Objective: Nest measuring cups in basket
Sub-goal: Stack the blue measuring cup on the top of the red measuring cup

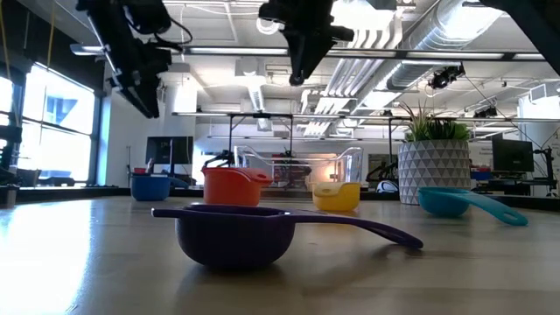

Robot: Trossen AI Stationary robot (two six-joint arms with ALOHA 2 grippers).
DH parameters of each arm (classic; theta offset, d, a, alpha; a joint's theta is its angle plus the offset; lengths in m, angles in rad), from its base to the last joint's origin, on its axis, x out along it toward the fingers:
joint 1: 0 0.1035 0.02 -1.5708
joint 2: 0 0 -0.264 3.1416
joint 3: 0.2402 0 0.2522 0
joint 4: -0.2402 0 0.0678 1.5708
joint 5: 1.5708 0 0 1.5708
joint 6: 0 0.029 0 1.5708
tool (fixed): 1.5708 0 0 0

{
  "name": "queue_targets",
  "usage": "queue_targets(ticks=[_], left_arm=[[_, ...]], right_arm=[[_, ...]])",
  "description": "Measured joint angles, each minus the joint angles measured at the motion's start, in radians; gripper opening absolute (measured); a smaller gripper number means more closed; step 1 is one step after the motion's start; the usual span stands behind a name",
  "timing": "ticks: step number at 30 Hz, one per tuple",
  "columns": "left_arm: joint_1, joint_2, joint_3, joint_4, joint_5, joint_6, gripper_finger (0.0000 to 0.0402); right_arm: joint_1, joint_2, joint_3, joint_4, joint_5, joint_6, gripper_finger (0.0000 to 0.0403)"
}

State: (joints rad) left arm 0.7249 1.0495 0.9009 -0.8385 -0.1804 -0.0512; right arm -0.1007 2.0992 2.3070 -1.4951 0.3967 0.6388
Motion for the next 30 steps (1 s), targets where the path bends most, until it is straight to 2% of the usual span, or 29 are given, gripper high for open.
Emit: queue_targets(ticks=[4,14,30], left_arm=[[0.051,0.086,0.0,-0.002,0.048,-0.048,0.0132],[0.127,0.274,0.0,-0.001,0.038,-0.131,0.0133],[0.153,0.47,0.0,0.031,0.03,-0.168,0.0133]], right_arm=[[-0.039,-0.033,0.001,-0.009,-0.004,-0.078,0.0099],[-0.099,-0.057,0.002,-0.013,-0.021,-0.198,0.0099],[-0.103,-0.057,0.002,-0.013,-0.023,-0.221,0.0099]])
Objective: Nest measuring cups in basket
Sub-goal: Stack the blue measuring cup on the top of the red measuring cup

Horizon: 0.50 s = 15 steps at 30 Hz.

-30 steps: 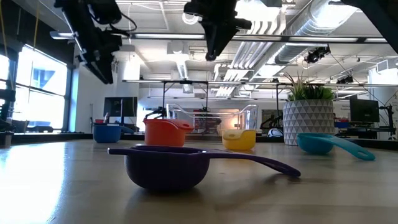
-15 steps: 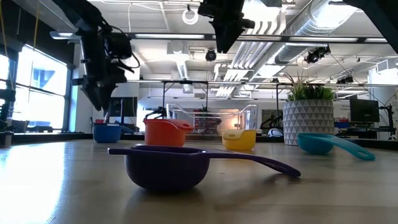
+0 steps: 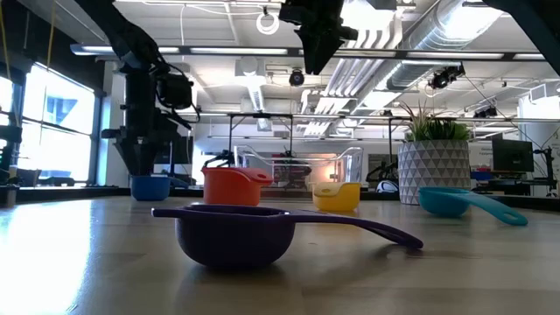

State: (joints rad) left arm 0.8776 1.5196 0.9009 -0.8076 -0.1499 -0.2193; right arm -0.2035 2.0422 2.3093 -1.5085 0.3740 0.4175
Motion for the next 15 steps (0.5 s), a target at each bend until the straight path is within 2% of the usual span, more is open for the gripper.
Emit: queue_targets(ticks=[8,15], left_arm=[[0.0,0.062,0.0,0.041,-0.016,0.0,0.012],[0.0,0.067,0.0,0.051,-0.014,0.069,0.005]], right_arm=[[0.0,0.0,0.0,0.0,0.0,0.0,0.0099],[0.0,0.0,0.0,0.0,0.0,0.011,0.0099]])
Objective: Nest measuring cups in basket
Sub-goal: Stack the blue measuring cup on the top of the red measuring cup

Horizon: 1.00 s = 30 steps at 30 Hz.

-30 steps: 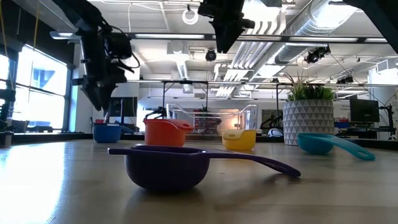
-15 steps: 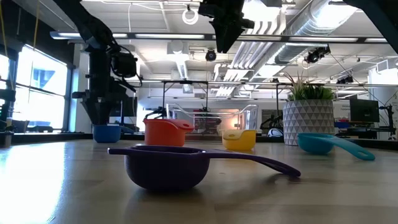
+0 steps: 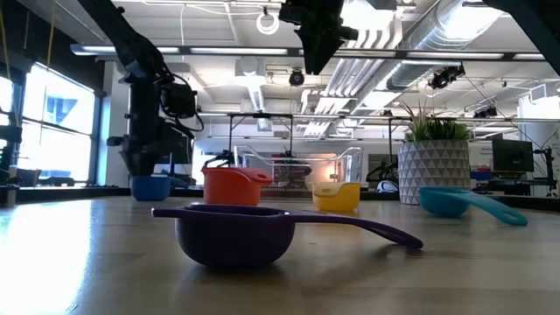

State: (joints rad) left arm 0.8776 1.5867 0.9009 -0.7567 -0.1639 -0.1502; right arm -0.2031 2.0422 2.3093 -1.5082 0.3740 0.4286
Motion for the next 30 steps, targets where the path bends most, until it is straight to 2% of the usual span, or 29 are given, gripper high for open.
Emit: queue_targets(ticks=[4,11,18,24,30], left_arm=[[0.0,-0.003,0.003,0.002,0.003,0.052,0.001],[-0.001,-0.019,0.003,-0.045,0.005,0.108,0.0007],[-0.012,-0.136,-0.001,-0.128,0.014,0.198,0.0005],[-0.034,-0.282,-0.001,-0.178,0.096,0.294,0.0004],[-0.089,-0.416,-0.001,-0.235,0.256,0.434,0.0004]], right_arm=[[0.0,0.0,0.0,0.001,0.0,0.018,0.0099],[0.0,0.0,0.0,0.001,0.0,0.044,0.0099],[0.0,0.0,0.0,0.001,-0.001,0.109,0.0099],[0.0,0.0,0.0,0.001,-0.008,0.196,0.0099],[0.002,0.0,0.0,0.001,-0.029,0.26,0.0099]])
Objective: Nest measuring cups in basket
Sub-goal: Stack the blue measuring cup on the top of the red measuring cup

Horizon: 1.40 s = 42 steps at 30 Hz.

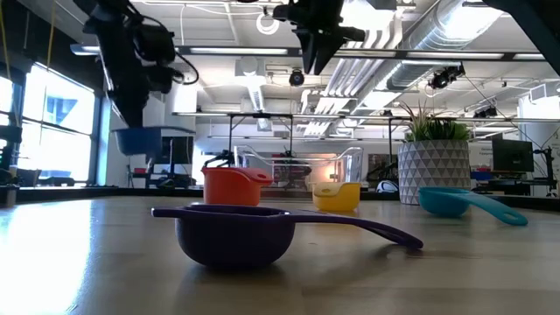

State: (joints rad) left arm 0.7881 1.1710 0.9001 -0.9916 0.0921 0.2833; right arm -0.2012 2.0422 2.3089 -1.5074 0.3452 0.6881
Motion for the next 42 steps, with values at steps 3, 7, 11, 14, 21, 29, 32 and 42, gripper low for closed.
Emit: queue_targets(ticks=[3,7,11,14,21,29,32,42], left_arm=[[-0.061,-0.053,0.0,-0.029,0.062,0.061,0.0004],[-0.167,-0.092,0.0,-0.03,0.071,0.144,0.0005],[-0.255,-0.092,0.0,0.017,0.066,0.25,0.0006],[-0.304,-0.086,0.0,0.1,0.052,0.342,0.0006],[-0.375,-0.057,0.0,0.323,0.057,0.641,0.0007],[-0.442,0.046,0.001,0.537,0.055,0.816,0.0007],[-0.463,0.095,0.002,0.605,0.055,0.848,0.0007],[-0.523,0.269,0.152,0.527,0.055,0.863,0.0007]], right_arm=[[0.001,0.0,0.0,0.0,-0.008,0.027,0.0099],[0.001,0.0,0.0,0.0,-0.013,0.069,0.0099],[0.001,0.0,0.0,0.002,-0.021,0.082,0.0099],[0.001,0.0,0.0,0.006,-0.031,0.082,0.0099],[0.001,0.0,0.0,0.008,-0.035,0.08,0.0099],[0.001,0.0,-0.001,0.008,-0.021,0.071,0.0099],[0.001,0.0,-0.001,0.008,-0.02,0.063,0.0099],[0.001,0.0,-0.001,0.008,-0.006,0.045,0.0099]])
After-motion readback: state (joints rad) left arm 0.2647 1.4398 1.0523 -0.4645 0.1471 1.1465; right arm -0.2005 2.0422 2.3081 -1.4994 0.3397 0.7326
